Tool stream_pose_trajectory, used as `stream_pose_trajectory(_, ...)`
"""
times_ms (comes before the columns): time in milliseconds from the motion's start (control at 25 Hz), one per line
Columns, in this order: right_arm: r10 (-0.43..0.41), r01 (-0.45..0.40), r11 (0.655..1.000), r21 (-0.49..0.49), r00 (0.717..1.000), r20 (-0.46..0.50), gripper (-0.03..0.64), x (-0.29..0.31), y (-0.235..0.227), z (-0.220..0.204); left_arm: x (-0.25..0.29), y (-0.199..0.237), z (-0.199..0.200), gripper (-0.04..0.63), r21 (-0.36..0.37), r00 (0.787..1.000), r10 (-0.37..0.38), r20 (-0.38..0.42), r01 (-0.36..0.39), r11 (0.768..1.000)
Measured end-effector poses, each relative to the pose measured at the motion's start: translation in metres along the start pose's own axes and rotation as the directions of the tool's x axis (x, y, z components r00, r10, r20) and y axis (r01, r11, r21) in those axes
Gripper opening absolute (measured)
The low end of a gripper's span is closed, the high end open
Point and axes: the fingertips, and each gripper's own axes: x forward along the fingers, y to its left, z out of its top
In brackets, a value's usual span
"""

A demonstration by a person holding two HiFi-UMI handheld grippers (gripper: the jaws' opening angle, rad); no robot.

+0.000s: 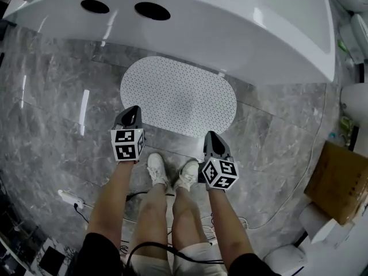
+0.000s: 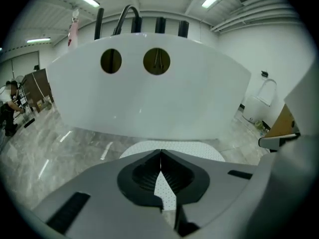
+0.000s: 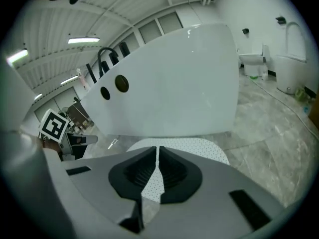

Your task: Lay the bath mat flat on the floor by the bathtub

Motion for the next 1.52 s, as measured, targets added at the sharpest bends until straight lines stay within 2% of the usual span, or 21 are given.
stream_pose_trajectory(280,0.034,-0.031,0.998,-0.049,0.998,0.059,0.029,-0.047,0.028,0.082,-0.069,-0.017,0.096,0.014,-0.051,0.986,-0.046,0.161,0.055,0.997)
stream_pose_trajectory(520,0.061,-0.049,0.991,-0.126,0.994,0.095,0.026,-0.103,0.047,0.137,-0.136,-0.026,0.155,0.014,-0.061,0.968,-0.051,0.245,0.068,0.996)
stream_pose_trajectory(720,0.076,-0.056,0.983,-0.177,0.992,0.105,0.026,-0.144,0.067,0.175,-0.192,-0.029,0.187,0.014,-0.096,0.954,-0.038,0.297,0.07,0.993)
stream_pose_trajectory(1000,0.125,-0.097,0.976,-0.197,0.983,0.138,0.026,-0.196,0.093,0.231,-0.26,-0.058,0.229,0.014,-0.009,0.938,-0.094,0.334,0.103,0.995)
stream_pose_trajectory(1280,0.19,-0.14,0.949,-0.281,0.969,0.16,0.026,-0.246,0.137,0.27,-0.326,-0.063,0.257,0.014,-0.053,0.919,-0.087,0.384,0.116,0.992)
stream_pose_trajectory(1520,0.213,-0.148,0.938,-0.313,0.959,0.185,0.026,-0.286,0.163,0.299,-0.373,-0.067,0.287,0.014,0.001,0.903,-0.091,0.419,0.1,0.995)
